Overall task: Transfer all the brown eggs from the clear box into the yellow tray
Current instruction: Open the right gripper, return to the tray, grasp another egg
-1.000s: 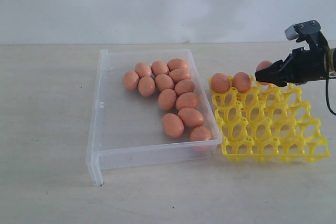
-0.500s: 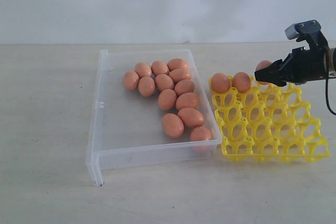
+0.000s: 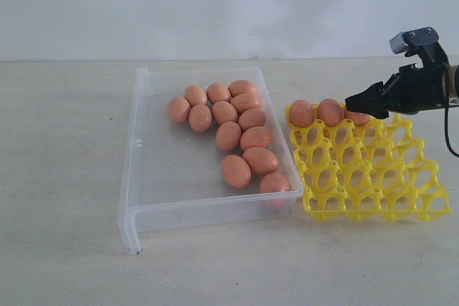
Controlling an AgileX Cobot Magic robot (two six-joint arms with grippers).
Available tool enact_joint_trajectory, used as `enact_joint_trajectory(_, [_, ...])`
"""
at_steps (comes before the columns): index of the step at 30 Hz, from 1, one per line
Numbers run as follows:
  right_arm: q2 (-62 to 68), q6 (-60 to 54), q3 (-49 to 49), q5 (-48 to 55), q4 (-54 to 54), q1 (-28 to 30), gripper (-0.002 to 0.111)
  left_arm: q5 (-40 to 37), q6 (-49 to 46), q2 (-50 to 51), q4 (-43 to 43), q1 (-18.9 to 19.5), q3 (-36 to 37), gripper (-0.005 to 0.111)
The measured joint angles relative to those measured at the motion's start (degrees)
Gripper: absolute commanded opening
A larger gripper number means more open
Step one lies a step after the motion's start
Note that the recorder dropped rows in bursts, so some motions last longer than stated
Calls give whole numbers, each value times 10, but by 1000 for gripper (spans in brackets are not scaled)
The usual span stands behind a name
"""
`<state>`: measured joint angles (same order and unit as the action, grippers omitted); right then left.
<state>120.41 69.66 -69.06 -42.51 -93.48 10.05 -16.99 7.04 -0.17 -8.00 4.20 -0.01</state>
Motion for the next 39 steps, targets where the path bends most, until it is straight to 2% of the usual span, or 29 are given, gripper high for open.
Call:
enact_joint_trajectory(7, [0,2,0,4,21,0,66,0,0,0,0,0,0,-4])
enact_joint_trajectory(9, [-4,15,0,1,35,0,62,0,0,0,0,0,0,-4])
enact_joint_trajectory(11, [-17,36,0,-23,58,0,45,0,0,0,0,0,0,-4])
enact_joint_trajectory(14, [-55,59,0,-95,111,0,8,0,0,0,0,0,0,-4])
enact_joint_trajectory(15, [-68,63,0,-122,137,0,0,0,0,0,0,0,0,-4])
enact_joint_trajectory(19, [-137,92,0,-232,258,-13,0,0,0,0,0,0,0,-4])
enact_joint_trajectory(24, [-225,99,0,-242,301,-69,0,0,0,0,0,0,0,-4])
enact_joint_trajectory(27, [-274,99,-1,-169,237,-124,0,0,0,0,0,0,0,-4])
enact_joint_trajectory(29, [-312,103,-2,-52,125,-180,0,0,0,0,0,0,0,-4])
enact_joint_trajectory(31, [-345,129,1,114,5,-253,0,0,0,0,0,0,0,-4])
enact_joint_trajectory(32, [-357,143,5,209,-22,-292,0,1,0,0,0,0,0,-4])
enact_joint_trajectory(34, [-372,175,5,408,-55,-358,0,1,0,0,0,0,0,-4])
enact_joint_trajectory(36, [-375,166,-8,542,-43,-399,0,1,0,0,0,0,0,-4])
enact_joint_trajectory(39, [-373,22,-39,634,17,-427,0,1,0,0,0,0,0,-4])
